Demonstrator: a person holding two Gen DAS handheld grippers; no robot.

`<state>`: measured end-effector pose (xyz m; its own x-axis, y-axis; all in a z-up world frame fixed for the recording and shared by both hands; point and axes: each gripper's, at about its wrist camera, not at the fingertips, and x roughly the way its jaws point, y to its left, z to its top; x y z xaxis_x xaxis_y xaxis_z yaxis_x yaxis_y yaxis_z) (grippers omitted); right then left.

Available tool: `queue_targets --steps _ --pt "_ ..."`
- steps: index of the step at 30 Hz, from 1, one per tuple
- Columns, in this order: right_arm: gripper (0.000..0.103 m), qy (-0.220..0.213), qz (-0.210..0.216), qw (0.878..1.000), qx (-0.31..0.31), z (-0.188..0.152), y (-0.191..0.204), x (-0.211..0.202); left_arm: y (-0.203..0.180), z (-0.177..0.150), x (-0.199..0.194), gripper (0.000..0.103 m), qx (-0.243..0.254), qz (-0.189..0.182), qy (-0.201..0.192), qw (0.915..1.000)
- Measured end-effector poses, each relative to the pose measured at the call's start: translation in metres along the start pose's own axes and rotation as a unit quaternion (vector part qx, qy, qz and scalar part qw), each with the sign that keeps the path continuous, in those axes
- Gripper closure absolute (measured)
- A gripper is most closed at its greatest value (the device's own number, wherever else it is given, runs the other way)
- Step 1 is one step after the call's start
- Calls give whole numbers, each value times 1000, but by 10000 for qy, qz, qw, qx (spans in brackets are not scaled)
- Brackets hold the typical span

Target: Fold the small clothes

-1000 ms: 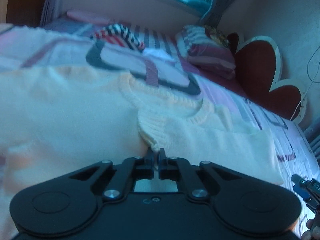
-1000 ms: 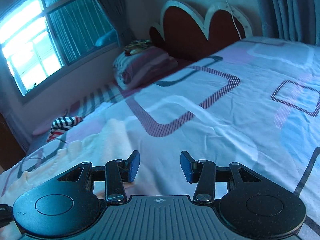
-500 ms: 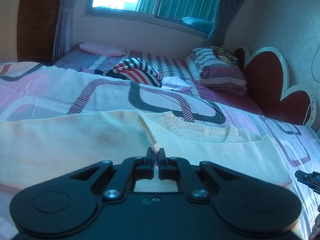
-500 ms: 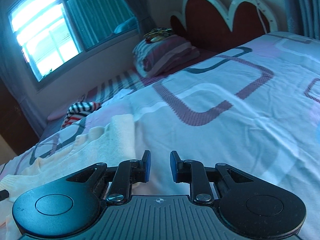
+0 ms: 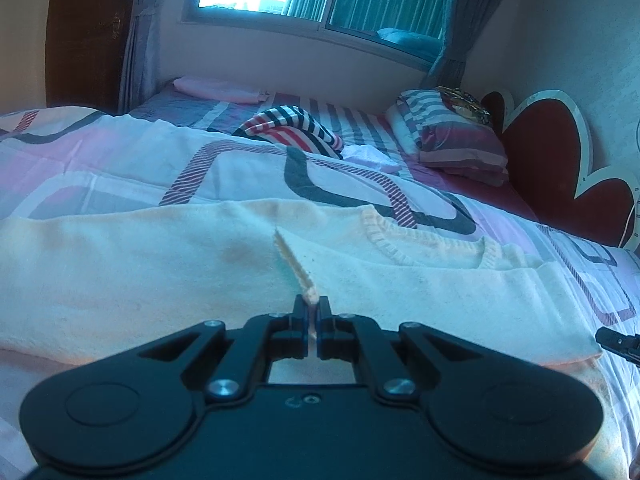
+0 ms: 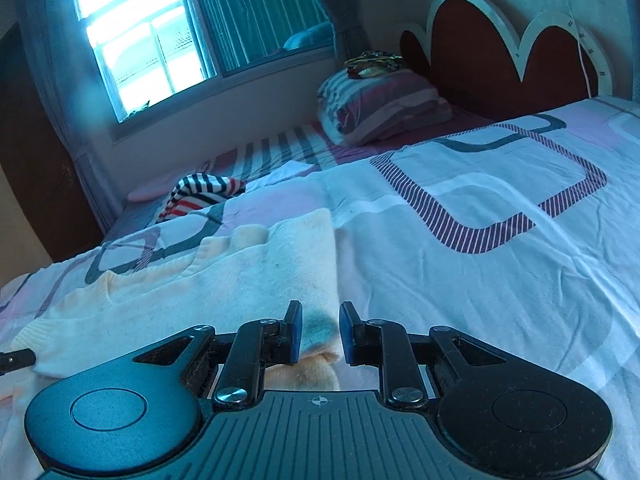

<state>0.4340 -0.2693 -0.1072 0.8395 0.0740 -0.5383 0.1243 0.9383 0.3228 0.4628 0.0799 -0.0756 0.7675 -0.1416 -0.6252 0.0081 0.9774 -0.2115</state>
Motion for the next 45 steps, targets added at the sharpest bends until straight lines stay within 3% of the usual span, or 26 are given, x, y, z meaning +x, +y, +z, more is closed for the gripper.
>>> queue_targets --steps 6,8,10,12,14,18,21,23,25,28,29,31,36,39,41,42,45 --pt "98 152 139 9995 -242 -5 9 9 3 -3 7 99 69 113 126 9998" --pt "100 328 -55 9991 -274 -9 6 20 5 -7 15 82 142 354 297 9988" --pt "100 301 -73 9994 -151 -5 2 19 11 -7 9 69 168 487 166 9985" --pt "100 47 41 9997 -255 2 5 11 5 -4 -2 59 389 856 -168 9954" --pt "100 -28 301 9985 -449 11 17 14 -9 1 -3 57 590 588 -298 9961" --pt "100 473 1165 9881 -891 13 63 58 -53 -1 24 44 1049 -33 -43 9945" --pt "100 759 1591 9702 -1664 -4 104 78 -62 -6 42 44 1180 33 88 9930" --pt "100 714 1693 9640 -1920 -5 110 84 -50 -5 45 43 1116 168 67 9936" --pt "100 581 1446 9721 -1754 7 93 90 -33 -4 45 42 993 245 64 9947" --pt "101 354 106 9921 -1200 39 42 111 -23 -4 43 41 1203 319 96 9922" --pt "101 375 -130 9954 -875 50 21 120 -26 -4 43 41 1300 337 96 9909" --pt "101 479 -166 9973 -527 65 -5 133 -29 -4 42 40 1302 378 69 9907" --pt "100 565 -245 9948 -810 73 -12 124 -31 2 34 43 1067 435 -75 9933" --pt "100 488 38 9951 -854 63 -12 100 -39 -2 39 42 1298 434 98 9905" --pt "101 757 -5 9917 -1034 48 -11 102 -40 -4 42 41 1309 470 97 9902" --pt "100 675 -52 9917 -1093 45 -10 99 -41 -1 40 42 1274 483 101 9906" --pt "100 572 3 9944 -892 46 -10 76 -50 -3 21 42 1354 354 -194 9900"
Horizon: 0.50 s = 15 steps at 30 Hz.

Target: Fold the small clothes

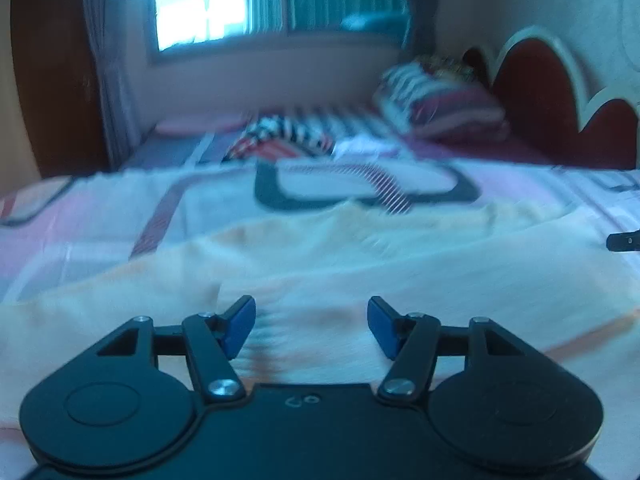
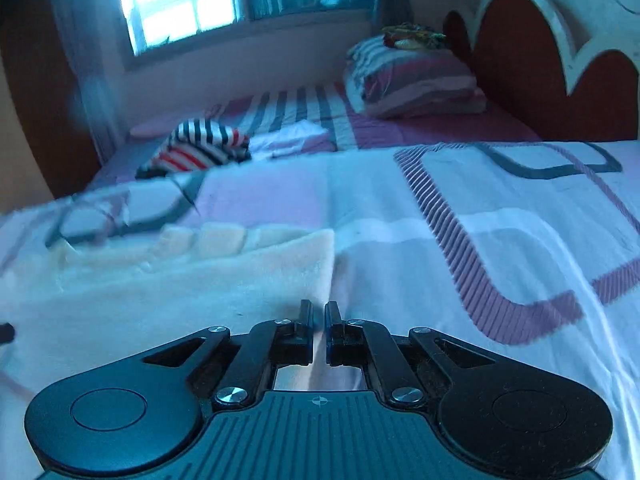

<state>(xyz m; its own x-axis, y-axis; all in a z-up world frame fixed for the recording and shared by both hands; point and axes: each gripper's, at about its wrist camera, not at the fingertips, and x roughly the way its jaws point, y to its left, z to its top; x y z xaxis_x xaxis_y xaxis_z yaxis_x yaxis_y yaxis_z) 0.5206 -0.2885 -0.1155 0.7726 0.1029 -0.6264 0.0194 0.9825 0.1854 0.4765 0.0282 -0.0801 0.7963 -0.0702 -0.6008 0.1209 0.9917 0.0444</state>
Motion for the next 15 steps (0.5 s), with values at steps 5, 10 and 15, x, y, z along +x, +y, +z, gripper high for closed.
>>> queue_targets --steps 5,10,15 --pt "100 -84 126 9997 -214 -20 15 -33 -18 -11 -4 41 22 -215 136 9997" --pt "100 180 -172 9988 -426 -45 23 -35 -12 -15 2 40 -272 -52 365 9989" --pt "100 93 -199 9985 -501 -53 30 -45 -9 -19 3 31 -277 -66 391 9988"
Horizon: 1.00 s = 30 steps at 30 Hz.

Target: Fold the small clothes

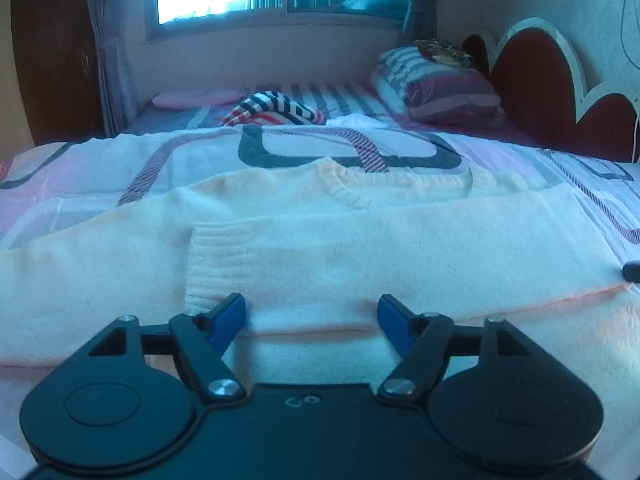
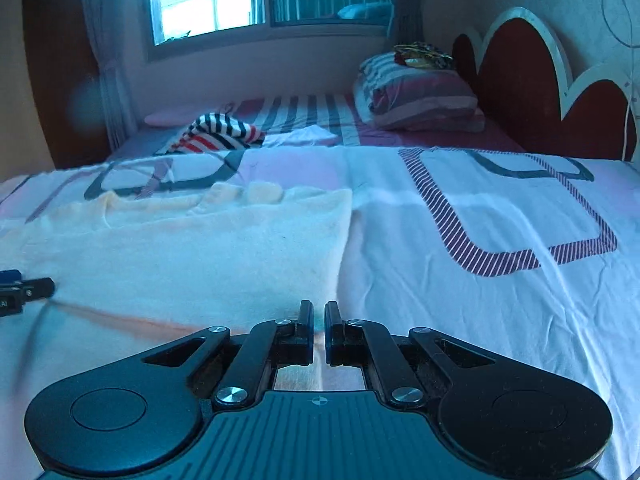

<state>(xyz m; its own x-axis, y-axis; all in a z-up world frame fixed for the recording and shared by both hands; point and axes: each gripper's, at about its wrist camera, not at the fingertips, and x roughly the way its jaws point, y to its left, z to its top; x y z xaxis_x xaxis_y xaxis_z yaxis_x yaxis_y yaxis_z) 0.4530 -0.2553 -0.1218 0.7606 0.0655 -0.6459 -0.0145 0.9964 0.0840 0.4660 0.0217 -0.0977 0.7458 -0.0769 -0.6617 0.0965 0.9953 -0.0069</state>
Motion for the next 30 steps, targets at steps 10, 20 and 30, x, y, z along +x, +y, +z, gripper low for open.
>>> queue_targets --steps 10,20,30 --pt "100 -57 -9 9994 349 6 11 -14 82 -31 -50 36 -862 584 -69 9945" --pt "47 -158 94 9996 231 2 56 -14 265 -79 -115 42 -2805 1611 -309 9457" --pt "47 -100 249 9995 135 10 90 -7 362 -92 -124 54 -4424 1445 -1022 8792"
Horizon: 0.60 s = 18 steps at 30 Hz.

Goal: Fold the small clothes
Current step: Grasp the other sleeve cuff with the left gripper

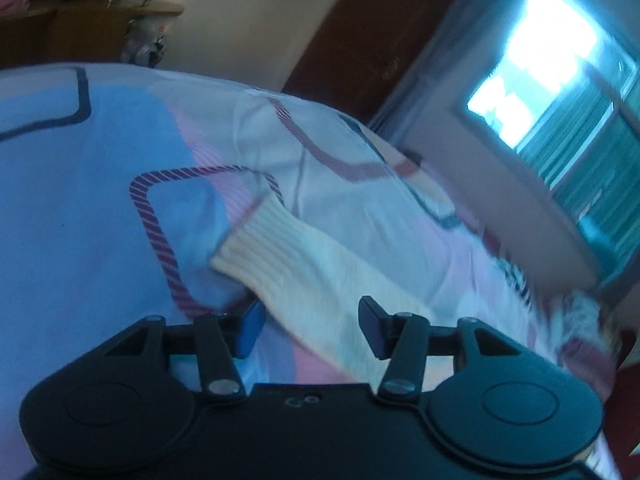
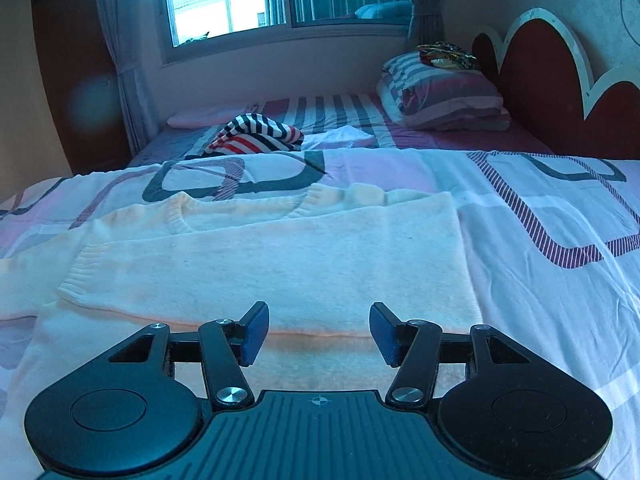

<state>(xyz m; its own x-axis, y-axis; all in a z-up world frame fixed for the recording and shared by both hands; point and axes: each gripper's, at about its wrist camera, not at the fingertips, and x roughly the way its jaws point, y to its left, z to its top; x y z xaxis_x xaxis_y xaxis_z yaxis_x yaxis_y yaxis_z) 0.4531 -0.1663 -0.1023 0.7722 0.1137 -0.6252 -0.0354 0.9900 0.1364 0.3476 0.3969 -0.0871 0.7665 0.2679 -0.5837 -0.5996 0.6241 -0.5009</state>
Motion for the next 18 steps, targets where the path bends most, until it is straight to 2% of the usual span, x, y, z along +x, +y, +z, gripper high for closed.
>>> queue_targets --steps 2,3,5,7,8,9,11,14,18 --pt "47 12 -13 9999 105 2 -1 1 5 5 6 74 -222 -55 -8 9997" --pt "47 24 -21 9998 194 2 -2 1 10 9 8 100 -306 -22 99 9995" --pt "47 57 -74 9994 338 5 -7 1 15 15 -3 102 -499 122 -152 9986" --pt "47 16 -130 9992 372 7 -12 -2 9 15 -10 101 -279 227 -424 9985" --pt "47 0 -148 9992 362 8 -14 -4 7 14 -5 101 -168 282 -347 9989" --pt "47 12 -170 9992 352 8 -16 -3 4 12 4 101 -20 462 -102 9989" --pt "47 38 -211 9991 365 8 -20 -3 -1 10 7 101 134 521 -123 9985" --pt "47 -17 -240 9987 450 7 -28 -8 -19 10 -1 101 447 370 -333 9978" --pt "47 -82 -279 9982 528 4 -35 -11 -66 -3 -10 101 1121 -109 -422 9927"
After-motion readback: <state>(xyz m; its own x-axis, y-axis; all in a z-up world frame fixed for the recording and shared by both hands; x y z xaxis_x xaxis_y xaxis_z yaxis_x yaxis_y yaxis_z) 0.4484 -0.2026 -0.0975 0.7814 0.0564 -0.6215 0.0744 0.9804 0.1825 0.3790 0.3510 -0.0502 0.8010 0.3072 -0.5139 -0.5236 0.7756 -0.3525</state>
